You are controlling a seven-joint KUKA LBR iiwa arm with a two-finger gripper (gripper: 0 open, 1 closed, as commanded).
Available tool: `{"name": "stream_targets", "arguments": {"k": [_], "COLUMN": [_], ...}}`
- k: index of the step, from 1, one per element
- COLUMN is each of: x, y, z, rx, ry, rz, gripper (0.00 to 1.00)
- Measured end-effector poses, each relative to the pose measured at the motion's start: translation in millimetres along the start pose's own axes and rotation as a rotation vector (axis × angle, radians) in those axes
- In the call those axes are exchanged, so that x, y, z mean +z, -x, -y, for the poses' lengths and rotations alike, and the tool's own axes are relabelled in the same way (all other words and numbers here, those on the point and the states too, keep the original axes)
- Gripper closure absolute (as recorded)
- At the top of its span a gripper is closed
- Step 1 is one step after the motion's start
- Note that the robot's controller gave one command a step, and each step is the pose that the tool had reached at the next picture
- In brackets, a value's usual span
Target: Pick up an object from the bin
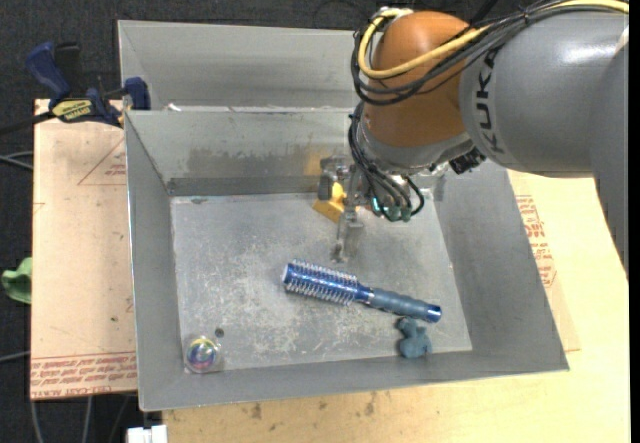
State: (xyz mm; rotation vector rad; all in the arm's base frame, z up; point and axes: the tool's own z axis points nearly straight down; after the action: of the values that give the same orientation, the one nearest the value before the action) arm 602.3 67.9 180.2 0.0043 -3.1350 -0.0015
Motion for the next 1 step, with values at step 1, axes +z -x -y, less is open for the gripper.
{"name": "stream_targets", "arguments": {"k": [1], "x": [115.3], "y": [-47.5], "z": [10.8], "rx": [0.005], "ry": [0.0], "rz": [-0.001], "gripper": [0.0]}}
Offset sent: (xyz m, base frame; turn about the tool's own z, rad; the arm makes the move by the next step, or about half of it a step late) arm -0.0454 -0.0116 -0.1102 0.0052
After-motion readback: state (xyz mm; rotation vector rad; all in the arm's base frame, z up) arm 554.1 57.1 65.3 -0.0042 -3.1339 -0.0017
